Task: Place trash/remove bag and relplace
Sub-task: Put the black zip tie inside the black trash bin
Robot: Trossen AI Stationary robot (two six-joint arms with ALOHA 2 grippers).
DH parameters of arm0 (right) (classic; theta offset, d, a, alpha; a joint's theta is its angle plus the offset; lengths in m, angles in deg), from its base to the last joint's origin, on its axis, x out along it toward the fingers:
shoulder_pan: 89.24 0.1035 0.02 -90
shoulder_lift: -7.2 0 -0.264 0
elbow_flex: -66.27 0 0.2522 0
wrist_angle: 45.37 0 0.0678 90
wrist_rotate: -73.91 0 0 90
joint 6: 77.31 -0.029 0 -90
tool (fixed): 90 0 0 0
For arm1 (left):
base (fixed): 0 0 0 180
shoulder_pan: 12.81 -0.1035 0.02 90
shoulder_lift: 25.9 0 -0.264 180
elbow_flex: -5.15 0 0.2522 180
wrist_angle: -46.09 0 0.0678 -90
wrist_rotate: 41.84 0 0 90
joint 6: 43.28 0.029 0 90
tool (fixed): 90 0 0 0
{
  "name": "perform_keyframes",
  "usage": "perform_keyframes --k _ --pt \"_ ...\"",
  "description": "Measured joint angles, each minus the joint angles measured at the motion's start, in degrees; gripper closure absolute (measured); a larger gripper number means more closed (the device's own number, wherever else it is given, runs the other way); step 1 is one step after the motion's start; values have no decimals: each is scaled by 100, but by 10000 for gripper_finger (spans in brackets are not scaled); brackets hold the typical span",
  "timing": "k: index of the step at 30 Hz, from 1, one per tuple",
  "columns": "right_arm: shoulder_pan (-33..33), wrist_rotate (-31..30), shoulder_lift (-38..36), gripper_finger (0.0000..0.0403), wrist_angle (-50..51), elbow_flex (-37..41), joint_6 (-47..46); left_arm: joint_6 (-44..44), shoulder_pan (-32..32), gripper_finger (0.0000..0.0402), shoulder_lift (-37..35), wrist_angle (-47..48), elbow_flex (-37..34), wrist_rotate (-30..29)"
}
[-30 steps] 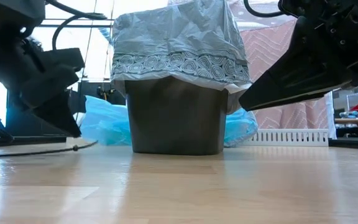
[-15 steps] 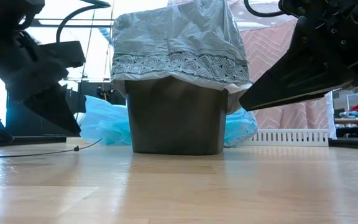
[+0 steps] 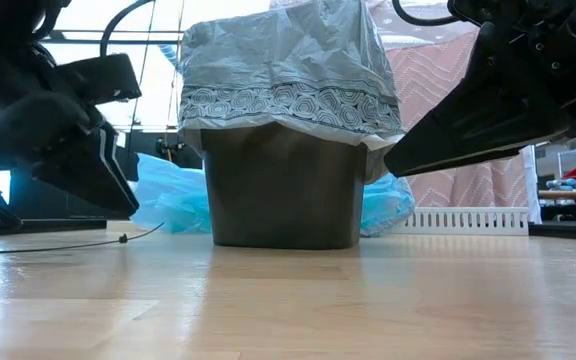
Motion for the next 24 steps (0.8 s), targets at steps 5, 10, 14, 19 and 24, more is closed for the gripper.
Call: perform_keyframes --k 5,10,14,19,24 --pt "0 26 0 258 0 0 2 -545 -31 202 0 -166 -252 53" --pt "0 32 0 259 0 0 2 -917 -31 198 0 -640 -550 77" --pt "0 42 0 260 0 0 4 -892 -31 209 58 -1156 -762 202" --pt "2 41 0 260 0 0 7 -1024 -52 243 179 -1410 -937 142" --pt "2 41 0 260 0 0 5 -1068 -107 307 326 -1706 -991 78"
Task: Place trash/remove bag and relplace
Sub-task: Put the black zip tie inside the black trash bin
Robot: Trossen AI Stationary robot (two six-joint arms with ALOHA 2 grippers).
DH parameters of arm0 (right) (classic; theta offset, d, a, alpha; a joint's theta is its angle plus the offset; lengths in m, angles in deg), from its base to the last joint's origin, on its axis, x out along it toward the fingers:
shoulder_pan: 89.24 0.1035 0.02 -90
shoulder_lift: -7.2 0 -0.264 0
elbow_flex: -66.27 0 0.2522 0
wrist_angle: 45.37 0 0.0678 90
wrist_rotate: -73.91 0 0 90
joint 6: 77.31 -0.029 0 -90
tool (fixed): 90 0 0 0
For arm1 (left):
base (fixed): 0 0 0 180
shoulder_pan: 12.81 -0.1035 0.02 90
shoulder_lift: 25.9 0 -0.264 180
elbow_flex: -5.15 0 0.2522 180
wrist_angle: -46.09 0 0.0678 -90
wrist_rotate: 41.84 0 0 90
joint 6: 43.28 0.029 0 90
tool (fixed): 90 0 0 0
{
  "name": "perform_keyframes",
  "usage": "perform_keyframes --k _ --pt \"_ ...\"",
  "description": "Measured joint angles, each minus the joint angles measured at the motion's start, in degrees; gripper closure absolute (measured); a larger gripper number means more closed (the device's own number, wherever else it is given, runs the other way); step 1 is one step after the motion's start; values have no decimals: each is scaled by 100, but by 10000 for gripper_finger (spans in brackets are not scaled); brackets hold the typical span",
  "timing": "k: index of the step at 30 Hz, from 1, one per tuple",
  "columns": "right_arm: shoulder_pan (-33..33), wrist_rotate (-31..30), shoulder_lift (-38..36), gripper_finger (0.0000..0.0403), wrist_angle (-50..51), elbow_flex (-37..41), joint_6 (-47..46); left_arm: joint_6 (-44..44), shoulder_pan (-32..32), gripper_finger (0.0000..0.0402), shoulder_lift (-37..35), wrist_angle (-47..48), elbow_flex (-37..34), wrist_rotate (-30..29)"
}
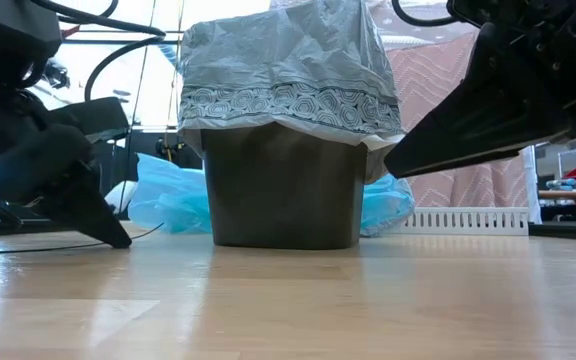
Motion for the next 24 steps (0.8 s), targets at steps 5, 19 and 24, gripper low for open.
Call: perform_keyframes --k 5,19,24 --pt "-5 -2 2 260 -13 0 -9 9 -22 384 44 -141 -4 -23" --pt "-7 -4 2 260 -30 2 -13 -149 10 387 1 -240 342 -125" --pt "-7 -4 2 260 -30 0 -14 -108 129 387 1 -264 494 64"
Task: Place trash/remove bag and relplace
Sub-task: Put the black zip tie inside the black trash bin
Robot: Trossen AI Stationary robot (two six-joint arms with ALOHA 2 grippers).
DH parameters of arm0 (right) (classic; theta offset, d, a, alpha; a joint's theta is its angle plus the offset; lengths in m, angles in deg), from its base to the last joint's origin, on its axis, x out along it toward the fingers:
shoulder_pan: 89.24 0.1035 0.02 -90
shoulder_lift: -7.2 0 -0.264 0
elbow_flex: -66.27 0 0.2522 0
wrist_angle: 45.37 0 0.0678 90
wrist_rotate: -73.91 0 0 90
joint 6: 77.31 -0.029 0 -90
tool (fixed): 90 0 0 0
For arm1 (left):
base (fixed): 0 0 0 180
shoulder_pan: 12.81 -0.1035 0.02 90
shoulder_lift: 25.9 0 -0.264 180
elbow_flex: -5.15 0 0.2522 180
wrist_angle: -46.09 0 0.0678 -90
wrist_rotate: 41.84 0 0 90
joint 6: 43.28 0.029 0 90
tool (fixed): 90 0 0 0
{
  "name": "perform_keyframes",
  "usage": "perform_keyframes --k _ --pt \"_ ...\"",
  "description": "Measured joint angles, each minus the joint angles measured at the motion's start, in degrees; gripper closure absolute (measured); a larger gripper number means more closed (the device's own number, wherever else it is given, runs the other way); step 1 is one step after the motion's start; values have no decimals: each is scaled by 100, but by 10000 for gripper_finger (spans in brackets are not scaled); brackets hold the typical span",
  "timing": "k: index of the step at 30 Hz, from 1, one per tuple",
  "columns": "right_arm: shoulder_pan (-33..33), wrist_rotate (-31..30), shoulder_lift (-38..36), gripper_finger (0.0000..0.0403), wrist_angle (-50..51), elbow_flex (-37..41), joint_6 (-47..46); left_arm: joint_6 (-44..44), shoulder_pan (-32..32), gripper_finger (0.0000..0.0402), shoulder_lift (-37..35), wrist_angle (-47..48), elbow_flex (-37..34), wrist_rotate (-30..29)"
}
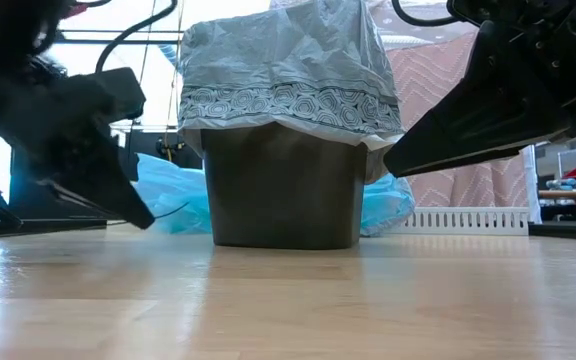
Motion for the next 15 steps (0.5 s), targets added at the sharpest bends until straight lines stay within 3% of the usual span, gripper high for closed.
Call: perform_keyframes --k 9,15 --pt "0 -1 0 260 -2 0 2 299 634 387 -2 -539 269 705" --pt "-2 -3 0 260 -2 0 -2 1498 783 387 -9 -2855 300 604"
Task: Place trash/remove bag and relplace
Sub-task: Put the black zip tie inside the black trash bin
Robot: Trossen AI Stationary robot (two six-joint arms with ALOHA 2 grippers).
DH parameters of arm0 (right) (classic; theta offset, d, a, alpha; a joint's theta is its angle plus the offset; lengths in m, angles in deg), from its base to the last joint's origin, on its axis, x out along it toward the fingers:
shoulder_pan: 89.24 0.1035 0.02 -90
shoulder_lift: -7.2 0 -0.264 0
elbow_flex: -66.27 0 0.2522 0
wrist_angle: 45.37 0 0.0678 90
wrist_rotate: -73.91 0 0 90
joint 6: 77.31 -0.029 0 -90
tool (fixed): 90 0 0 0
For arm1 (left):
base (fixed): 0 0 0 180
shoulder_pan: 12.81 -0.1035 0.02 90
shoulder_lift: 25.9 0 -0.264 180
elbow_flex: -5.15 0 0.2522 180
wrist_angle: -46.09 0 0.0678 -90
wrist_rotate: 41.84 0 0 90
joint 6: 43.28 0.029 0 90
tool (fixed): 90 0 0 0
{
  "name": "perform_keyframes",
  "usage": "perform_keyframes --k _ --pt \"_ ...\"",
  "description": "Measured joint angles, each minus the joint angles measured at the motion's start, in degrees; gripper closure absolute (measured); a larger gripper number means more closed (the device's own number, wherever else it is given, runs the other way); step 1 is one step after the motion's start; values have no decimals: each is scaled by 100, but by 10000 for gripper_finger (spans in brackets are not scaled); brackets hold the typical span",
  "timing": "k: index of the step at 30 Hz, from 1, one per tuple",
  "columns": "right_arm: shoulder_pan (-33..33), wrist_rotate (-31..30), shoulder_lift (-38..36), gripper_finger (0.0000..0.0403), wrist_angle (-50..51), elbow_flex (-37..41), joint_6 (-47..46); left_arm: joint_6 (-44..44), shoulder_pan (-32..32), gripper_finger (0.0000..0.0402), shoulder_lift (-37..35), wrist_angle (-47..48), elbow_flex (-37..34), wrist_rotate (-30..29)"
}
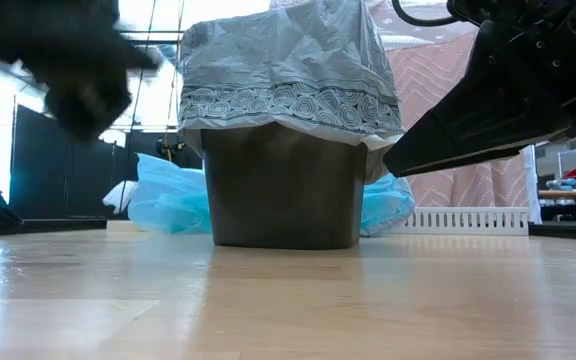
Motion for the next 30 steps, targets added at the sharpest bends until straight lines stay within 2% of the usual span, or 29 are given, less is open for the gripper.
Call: perform_keyframes --k 6,12,15,19,24,30 --pt "0 0 0 260 -2 0 -2 1663 1 385 0 -2409 0 -34" --pt "0 0 0 260 -4 0 -4 3735 -204 384 -2 -4840 0 -19" --pt "0 0 0 260 -7 0 -9 4374 -497 384 -5 -5765 25 362" --pt "2 0 0 260 -9 0 -9 4465 -978 383 -155 -5498 443 1122" --pt "0 0 0 260 -9 0 -33 4665 -1520 383 -162 -4712 1404 2350" --pt "3 0 0 260 -5 0 -107 4627 -2192 383 -214 -3779 2621 3468"
